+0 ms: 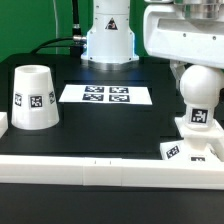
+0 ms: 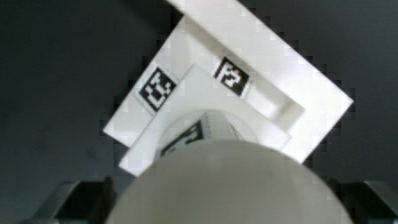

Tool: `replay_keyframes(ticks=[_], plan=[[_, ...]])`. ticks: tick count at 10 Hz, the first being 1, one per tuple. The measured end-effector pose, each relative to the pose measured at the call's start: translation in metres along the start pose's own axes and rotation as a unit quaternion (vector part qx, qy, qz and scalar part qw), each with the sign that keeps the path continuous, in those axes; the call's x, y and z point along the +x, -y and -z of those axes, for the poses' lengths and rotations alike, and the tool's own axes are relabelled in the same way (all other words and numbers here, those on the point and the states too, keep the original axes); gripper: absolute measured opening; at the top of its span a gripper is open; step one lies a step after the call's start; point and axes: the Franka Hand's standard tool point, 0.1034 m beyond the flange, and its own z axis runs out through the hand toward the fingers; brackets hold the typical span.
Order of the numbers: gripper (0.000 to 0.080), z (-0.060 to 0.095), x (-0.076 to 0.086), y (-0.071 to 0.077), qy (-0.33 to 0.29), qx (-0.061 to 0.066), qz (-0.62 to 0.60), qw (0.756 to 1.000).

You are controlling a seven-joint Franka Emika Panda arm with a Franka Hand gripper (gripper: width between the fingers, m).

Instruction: Assemble lamp

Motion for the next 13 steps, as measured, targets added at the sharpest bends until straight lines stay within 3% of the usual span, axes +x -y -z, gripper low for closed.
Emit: replay_keyframes(ticks=[6,7,9,10,13], plan=[[0.0577,0.000,-0.001,0.002,0.038,0.017,-0.189,0.981],[0.0649,0.000,-0.002,0.002,0.038,0.017,-0.194,0.980],[0.0684,0.000,-0.003,0.002,0.038,0.017,-0.183,0.982],[0.0695,0.001,-0.003,-0.001,0.040,0.010,-0.120,0.992],[0.0698,0.010,0.001,-0.002,0.039,0.016,0.032,0.999]])
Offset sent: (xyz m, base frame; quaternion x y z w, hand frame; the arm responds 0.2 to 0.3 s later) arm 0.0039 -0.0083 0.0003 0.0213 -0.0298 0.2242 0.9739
